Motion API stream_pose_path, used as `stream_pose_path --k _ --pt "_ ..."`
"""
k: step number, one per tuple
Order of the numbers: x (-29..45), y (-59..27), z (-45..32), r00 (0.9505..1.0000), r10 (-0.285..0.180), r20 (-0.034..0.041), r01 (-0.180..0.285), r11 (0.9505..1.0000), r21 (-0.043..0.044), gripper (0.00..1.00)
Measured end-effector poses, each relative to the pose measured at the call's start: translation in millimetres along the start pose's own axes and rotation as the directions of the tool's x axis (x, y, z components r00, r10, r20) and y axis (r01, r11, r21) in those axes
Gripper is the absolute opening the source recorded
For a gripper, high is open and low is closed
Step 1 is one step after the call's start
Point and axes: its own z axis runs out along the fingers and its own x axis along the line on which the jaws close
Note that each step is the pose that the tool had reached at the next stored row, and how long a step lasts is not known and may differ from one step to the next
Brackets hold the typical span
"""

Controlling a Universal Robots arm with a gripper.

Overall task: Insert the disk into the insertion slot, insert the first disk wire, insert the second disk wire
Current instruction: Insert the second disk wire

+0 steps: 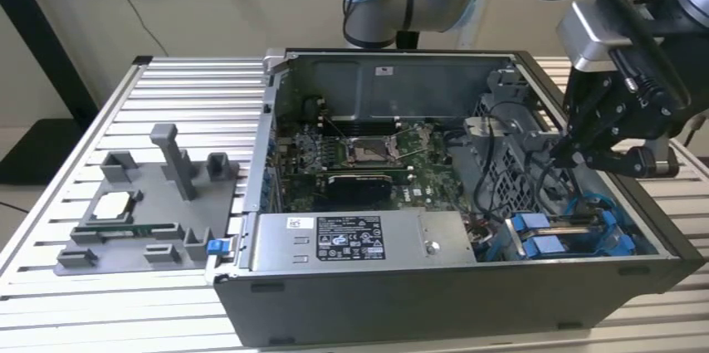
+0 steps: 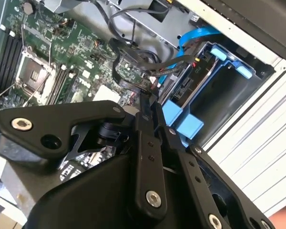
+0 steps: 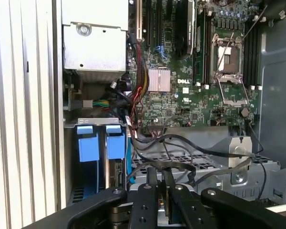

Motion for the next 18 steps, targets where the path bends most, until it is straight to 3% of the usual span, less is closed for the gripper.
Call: stream_pose_path --k 6,13,15,16,18 --pt "0.1 0.0 0.2 0.9975 0.007 -0.0705 -0.009 0.9995 -0.031 0.0" --pt "0.1 0.0 0.3 0.9866 0.012 -0.1628 -0.022 0.9978 -0.0629 0.0" --pt "0.1 0.0 0.3 0.981 0.012 -0.1937 -0.026 0.9975 -0.0658 0.0" --pt "0.1 0.0 0.4 0.9744 0.013 -0.2245 -0.028 0.9973 -0.0677 0.0" --pt "0.1 0.0 0.3 0.9669 0.013 -0.2549 -0.031 0.9971 -0.0689 0.0"
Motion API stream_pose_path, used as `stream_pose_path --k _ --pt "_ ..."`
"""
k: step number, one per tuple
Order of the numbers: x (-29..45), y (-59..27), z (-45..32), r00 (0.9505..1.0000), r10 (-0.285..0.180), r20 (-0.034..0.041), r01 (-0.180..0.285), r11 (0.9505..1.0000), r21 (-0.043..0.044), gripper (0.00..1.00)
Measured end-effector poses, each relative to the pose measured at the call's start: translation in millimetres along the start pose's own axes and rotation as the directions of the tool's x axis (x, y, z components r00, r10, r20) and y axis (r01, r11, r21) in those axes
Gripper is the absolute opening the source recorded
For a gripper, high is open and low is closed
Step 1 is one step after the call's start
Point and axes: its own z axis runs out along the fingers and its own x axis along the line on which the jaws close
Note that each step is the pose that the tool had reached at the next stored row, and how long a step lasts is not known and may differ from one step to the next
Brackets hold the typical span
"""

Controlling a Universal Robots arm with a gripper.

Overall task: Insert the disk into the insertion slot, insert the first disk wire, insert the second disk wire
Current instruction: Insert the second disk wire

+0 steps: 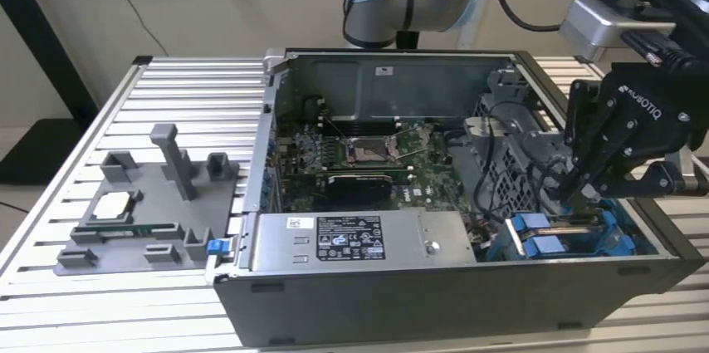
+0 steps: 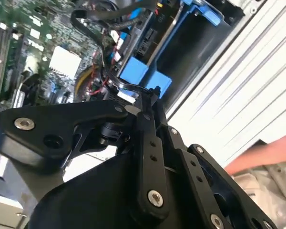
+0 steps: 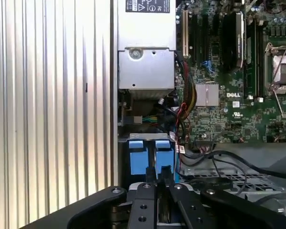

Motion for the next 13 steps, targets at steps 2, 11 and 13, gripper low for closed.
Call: stream_pose_path --k 2,11,13 --pt "-0.1 -0.1 0.1 0.9995 0.002 -0.0303 -0.002 1.0 -0.0032 0.0" --pt "-3.0 -0.2 4.8 0.9996 -0.002 0.0281 0.003 1.0 -0.0081 0.0" --pt "-3.0 -0.2 4.9 0.9979 -0.005 0.0647 0.006 0.9999 -0.0092 0.0"
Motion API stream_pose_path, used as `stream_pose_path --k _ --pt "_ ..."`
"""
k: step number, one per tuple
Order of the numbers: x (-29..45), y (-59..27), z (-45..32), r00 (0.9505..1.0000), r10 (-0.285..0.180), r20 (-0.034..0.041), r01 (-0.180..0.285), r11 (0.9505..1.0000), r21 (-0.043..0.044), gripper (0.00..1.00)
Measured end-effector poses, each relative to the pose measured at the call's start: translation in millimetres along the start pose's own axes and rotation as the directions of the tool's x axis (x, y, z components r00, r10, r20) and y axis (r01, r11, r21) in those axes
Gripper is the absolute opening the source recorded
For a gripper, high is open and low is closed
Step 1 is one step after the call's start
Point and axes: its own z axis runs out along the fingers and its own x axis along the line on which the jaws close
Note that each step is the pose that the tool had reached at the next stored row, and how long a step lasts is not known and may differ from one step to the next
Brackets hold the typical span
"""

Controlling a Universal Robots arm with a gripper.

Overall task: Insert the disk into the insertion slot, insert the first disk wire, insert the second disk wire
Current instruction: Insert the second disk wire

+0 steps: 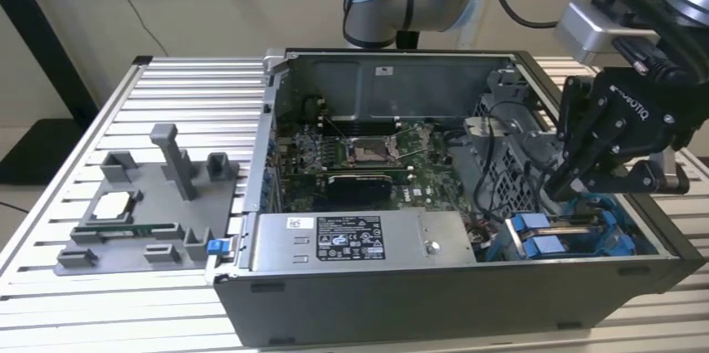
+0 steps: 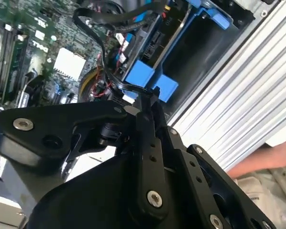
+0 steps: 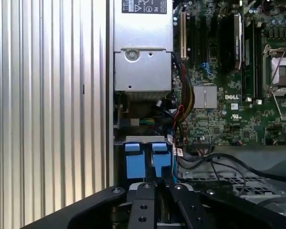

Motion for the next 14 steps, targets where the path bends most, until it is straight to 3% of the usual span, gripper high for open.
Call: stream_pose_path --k 2,5,7,8,9,14 --pt "0.0 0.0 0.1 0.9994 -0.003 0.0352 0.003 1.0 -0.0012 0.0" --pt "0.0 -0.3 0.5 0.9967 -0.007 0.0813 0.007 1.0 -0.0027 0.0" --pt "0.0 -0.7 0.7 0.9938 -0.009 0.1104 0.01 0.9999 -0.0036 0.0" --pt "0.0 -1.2 0.9 0.9926 -0.01 0.121 0.011 0.9999 -0.0044 0.0" --pt "0.0 -2.0 1.2 0.9919 -0.01 0.1264 0.011 0.9999 -0.0067 0.0" --pt "-0.1 -11.4 3.5 0.9919 -0.004 0.1268 0.009 0.9992 -0.0399 0.0"
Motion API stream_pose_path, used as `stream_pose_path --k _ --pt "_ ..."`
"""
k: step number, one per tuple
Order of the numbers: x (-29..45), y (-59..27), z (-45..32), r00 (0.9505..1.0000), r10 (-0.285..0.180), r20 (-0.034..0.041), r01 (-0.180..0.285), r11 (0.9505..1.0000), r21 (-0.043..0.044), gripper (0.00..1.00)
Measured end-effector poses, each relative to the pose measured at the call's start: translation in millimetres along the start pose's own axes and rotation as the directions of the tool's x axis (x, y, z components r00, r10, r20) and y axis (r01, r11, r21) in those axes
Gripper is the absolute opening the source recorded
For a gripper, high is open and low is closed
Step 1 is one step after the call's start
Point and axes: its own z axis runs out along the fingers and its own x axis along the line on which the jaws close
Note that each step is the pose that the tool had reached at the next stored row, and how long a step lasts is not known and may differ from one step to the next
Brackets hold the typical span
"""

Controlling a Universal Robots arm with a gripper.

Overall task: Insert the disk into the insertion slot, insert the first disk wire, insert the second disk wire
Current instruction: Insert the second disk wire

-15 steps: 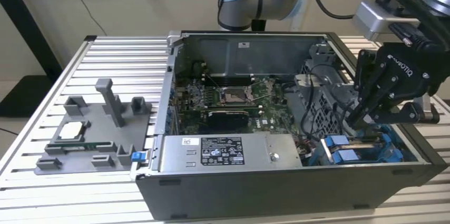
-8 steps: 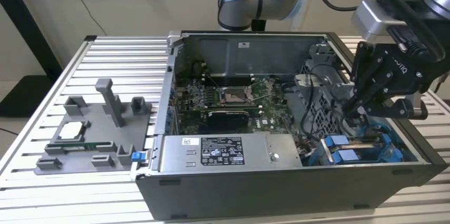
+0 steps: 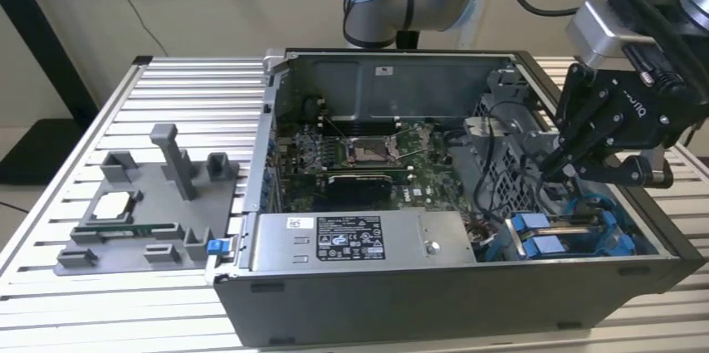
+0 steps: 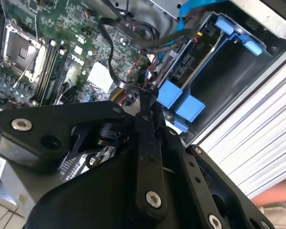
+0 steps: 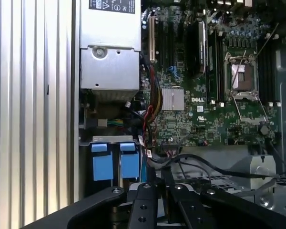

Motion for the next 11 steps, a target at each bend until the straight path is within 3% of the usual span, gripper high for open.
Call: stream_pose_path --k 5,11 --pt "0.3 -9.6 2.4 1.0 0.005 -0.0004 -0.005 0.9996 -0.0266 0.0" --pt "0.4 -11.1 2.8 1.0 0.006 -0.0005 -0.006 0.9995 -0.0296 0.0"
